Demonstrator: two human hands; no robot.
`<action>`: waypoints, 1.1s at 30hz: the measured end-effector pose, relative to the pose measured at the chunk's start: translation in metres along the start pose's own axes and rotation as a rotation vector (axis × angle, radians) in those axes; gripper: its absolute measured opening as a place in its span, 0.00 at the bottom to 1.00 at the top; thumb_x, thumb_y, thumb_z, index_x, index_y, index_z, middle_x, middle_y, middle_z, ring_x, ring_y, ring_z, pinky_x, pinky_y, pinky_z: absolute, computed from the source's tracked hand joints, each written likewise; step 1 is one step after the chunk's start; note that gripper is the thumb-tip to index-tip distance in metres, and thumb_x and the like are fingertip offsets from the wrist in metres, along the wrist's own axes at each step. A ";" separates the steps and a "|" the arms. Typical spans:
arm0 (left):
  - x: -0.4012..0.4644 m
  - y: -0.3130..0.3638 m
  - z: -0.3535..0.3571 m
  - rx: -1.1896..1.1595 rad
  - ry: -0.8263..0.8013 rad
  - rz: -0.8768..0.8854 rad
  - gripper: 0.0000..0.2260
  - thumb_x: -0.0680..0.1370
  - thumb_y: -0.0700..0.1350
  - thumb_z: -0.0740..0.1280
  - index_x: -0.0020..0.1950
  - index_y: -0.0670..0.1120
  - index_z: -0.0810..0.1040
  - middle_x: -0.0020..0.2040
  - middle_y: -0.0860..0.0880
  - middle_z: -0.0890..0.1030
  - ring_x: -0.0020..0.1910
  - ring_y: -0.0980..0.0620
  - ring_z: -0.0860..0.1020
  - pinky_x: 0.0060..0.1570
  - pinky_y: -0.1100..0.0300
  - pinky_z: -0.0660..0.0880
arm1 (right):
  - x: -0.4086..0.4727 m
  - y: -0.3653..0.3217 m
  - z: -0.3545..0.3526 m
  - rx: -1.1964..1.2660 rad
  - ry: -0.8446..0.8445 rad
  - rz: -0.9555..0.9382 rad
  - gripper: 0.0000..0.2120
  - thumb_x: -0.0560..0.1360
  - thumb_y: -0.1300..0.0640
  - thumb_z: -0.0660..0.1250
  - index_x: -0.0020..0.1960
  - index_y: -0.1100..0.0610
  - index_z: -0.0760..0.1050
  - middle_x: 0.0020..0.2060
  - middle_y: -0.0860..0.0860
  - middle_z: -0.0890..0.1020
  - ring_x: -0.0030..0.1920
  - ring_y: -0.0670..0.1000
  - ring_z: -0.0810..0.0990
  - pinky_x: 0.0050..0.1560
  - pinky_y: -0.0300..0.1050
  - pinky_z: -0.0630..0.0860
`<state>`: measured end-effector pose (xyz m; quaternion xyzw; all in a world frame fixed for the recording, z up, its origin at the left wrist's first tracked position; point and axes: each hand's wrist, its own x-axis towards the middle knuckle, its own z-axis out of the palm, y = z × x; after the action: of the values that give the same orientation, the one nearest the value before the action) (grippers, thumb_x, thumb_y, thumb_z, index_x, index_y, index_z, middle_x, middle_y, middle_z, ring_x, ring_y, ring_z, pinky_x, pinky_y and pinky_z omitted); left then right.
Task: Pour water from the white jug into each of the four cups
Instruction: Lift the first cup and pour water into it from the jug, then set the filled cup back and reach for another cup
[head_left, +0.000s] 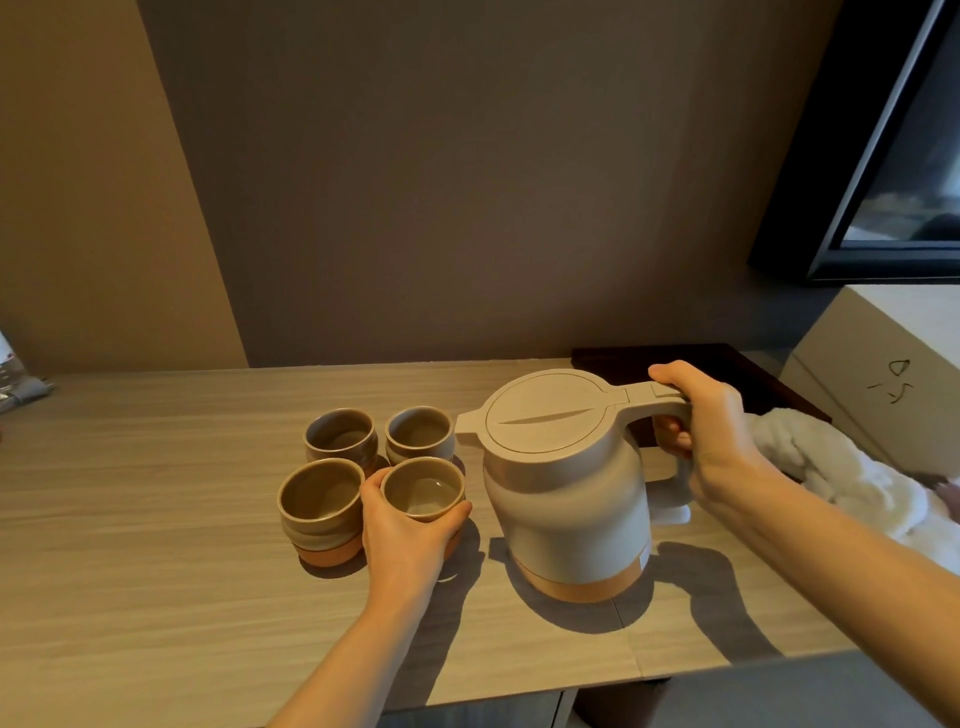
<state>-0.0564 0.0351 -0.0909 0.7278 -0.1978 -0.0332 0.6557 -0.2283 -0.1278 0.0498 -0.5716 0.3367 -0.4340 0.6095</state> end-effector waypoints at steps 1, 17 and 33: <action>0.000 0.000 0.002 -0.002 0.009 0.009 0.38 0.61 0.48 0.82 0.63 0.56 0.63 0.58 0.54 0.74 0.58 0.52 0.73 0.55 0.57 0.72 | 0.000 0.000 0.000 -0.004 -0.005 -0.003 0.15 0.69 0.50 0.68 0.25 0.52 0.77 0.23 0.46 0.79 0.21 0.41 0.73 0.21 0.31 0.66; 0.000 -0.006 0.008 0.051 0.054 0.020 0.47 0.62 0.49 0.82 0.73 0.55 0.57 0.69 0.51 0.69 0.68 0.50 0.68 0.63 0.53 0.68 | 0.003 0.003 0.003 -0.027 -0.009 0.007 0.15 0.68 0.49 0.68 0.25 0.53 0.78 0.28 0.51 0.80 0.26 0.45 0.71 0.24 0.34 0.66; -0.003 0.017 -0.096 0.114 0.171 0.190 0.12 0.74 0.40 0.72 0.54 0.52 0.76 0.46 0.54 0.80 0.46 0.57 0.79 0.35 0.66 0.78 | -0.016 -0.005 0.015 -0.032 0.003 0.019 0.14 0.67 0.49 0.69 0.25 0.54 0.77 0.26 0.50 0.77 0.26 0.45 0.70 0.22 0.33 0.66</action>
<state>-0.0336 0.1255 -0.0614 0.7422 -0.2107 0.1025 0.6279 -0.2221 -0.1070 0.0549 -0.5774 0.3499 -0.4239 0.6038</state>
